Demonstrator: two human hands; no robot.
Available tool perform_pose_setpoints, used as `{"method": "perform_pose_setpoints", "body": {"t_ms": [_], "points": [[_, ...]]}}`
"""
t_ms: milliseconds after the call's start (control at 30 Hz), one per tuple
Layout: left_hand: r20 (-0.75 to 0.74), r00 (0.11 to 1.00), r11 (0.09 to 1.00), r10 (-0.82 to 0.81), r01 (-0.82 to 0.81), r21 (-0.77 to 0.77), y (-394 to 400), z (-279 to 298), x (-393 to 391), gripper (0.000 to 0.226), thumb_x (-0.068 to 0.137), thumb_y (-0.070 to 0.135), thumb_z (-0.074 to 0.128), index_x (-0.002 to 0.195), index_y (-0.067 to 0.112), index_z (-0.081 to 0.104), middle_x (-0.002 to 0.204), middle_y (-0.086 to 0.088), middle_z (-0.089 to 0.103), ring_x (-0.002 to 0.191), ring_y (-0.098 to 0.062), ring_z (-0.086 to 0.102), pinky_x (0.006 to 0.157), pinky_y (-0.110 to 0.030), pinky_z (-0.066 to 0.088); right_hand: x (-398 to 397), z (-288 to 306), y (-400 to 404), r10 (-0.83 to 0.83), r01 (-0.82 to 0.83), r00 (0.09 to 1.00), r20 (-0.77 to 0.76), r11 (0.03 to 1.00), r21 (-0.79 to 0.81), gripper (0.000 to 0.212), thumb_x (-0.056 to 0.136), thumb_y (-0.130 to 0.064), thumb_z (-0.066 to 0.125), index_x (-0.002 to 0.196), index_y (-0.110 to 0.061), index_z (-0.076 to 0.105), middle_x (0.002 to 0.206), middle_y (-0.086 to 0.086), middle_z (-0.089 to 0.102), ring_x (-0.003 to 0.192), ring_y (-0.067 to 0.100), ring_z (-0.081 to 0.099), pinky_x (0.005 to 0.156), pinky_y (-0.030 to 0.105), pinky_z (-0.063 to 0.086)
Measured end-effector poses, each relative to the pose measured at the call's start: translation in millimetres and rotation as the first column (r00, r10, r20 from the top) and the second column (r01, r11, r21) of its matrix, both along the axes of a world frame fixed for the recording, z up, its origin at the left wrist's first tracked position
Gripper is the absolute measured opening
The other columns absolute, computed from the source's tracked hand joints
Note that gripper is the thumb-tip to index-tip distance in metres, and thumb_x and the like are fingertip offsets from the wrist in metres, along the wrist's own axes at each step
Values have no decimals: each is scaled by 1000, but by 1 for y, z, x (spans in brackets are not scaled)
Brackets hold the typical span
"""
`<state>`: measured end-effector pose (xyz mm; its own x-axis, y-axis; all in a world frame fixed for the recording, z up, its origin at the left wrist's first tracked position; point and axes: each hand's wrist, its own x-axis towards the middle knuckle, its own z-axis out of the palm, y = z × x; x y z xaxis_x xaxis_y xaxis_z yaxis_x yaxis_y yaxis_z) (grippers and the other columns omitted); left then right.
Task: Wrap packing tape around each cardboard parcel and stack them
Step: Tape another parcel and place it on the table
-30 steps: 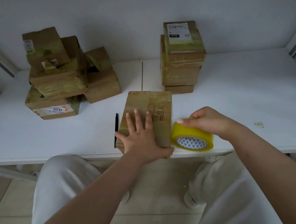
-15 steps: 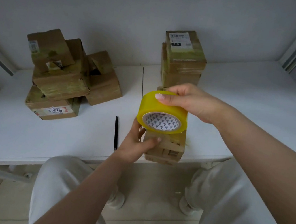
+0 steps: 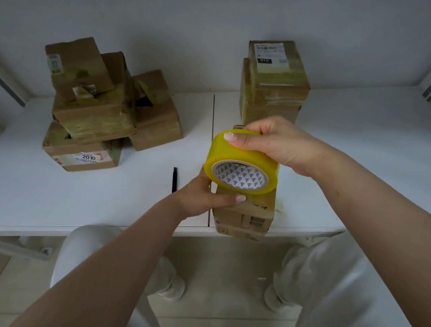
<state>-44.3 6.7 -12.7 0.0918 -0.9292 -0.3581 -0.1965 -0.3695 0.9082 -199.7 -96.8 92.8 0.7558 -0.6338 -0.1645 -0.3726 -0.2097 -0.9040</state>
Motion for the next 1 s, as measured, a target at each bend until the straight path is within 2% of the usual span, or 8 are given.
{"method": "perform_pose_setpoints", "body": {"t_ms": [100, 200, 267, 400, 567, 767, 900, 1000], "points": [[69, 994, 995, -84, 87, -41, 2, 3, 5, 74, 66, 58, 79, 124, 72, 35, 151, 13, 29, 147, -28, 17, 114, -54, 31, -26, 16, -13, -73, 59, 991, -108, 990, -125, 72, 61, -70, 71, 84, -2, 70, 68, 5, 66, 62, 19, 62, 61, 26, 47], [68, 989, 988, -128, 133, -75, 0, 2, 3, 82, 64, 61, 78, 133, 65, 33, 147, 22, 25, 145, -27, 18, 111, -57, 35, -73, 14, -28, -98, 56, 941, -324, 989, -136, 50, 73, -61, 69, 69, -10, 67, 57, -1, 65, 51, 12, 61, 58, 23, 46], [96, 985, 986, -141, 149, -82, -1, 2, 2, 84, 62, 65, 77, 133, 65, 31, 145, 22, 26, 143, -25, 21, 110, -56, 37, -93, -11, -30, -125, 99, 909, -397, 991, -85, 43, 76, -57, 70, 71, -14, 72, 63, -1, 71, 60, 15, 68, 64, 27, 49], [170, 973, 985, -156, 166, -44, 0, 7, 4, 86, 59, 72, 75, 131, 68, 29, 148, 23, 23, 144, -23, 20, 112, -54, 35, -94, -59, -23, -160, 187, 907, -389, 982, 34, 37, 76, -54, 71, 89, -20, 74, 91, 3, 72, 83, 21, 69, 77, 33, 56], [285, 945, 984, -161, 176, -28, -2, 16, 0, 89, 59, 69, 77, 134, 61, 30, 147, 16, 23, 140, -21, 24, 111, -53, 37, -93, -72, -25, -194, 227, 921, -337, 972, 61, 37, 77, -54, 71, 92, -20, 72, 95, 3, 70, 87, 22, 68, 80, 35, 56], [721, 646, 945, -251, 326, 37, -19, 36, -44, 101, 57, 79, 70, 142, 61, 17, 160, 5, -23, 144, -23, -29, 111, -66, -7, -92, -76, -25, -196, 228, 934, -298, 971, 76, 35, 75, -52, 74, 89, -20, 74, 92, 3, 72, 85, 22, 70, 80, 36, 58], [800, 503, 929, -327, 327, 174, -35, 36, -70, 101, 65, 74, 69, 146, 58, 12, 157, 0, -32, 142, -26, -34, 109, -71, 3, -94, -77, -24, -200, 230, 941, -273, 970, 83, 35, 74, -51, 76, 87, -18, 75, 89, 4, 73, 82, 20, 70, 76, 33, 58], [782, 561, 954, -271, 268, 138, -37, 34, -68, 89, 67, 59, 75, 139, 59, 23, 160, 1, -24, 146, -25, -24, 109, -67, 18, -93, -73, -23, -180, 208, 947, -264, 975, 82, 41, 71, -55, 74, 87, -18, 74, 90, 3, 73, 84, 20, 70, 77, 33, 58]]}}
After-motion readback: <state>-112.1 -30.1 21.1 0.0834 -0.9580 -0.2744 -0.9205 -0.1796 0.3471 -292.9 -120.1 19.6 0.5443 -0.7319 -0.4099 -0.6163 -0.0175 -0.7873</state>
